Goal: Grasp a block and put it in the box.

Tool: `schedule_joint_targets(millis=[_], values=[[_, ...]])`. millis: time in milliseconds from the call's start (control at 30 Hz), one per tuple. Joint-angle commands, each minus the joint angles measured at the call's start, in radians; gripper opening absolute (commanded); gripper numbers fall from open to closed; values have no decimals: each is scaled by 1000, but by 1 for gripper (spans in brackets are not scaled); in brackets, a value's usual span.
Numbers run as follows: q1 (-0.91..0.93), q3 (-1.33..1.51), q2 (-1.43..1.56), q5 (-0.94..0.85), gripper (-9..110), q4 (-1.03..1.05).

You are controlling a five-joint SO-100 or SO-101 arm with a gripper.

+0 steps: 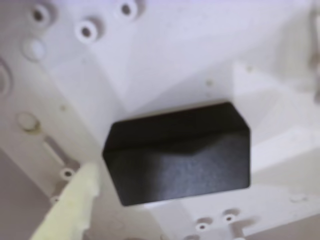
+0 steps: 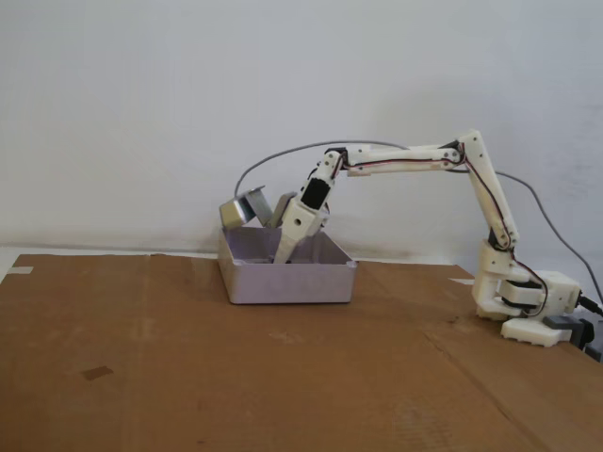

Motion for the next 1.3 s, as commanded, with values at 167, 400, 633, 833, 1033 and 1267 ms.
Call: schedule_joint_targets(millis=[167,400,633,833,1033,1267], values=[[-54,-235,60,-11,59,-25],[-98,-362,60,-11,59,-25],[-137,-462,60,-11,59,-23],[-167,-543,60,-11,59,-23],[-193,-646,60,-11,59,-23],[-222,-713,60,-11,59,-23]])
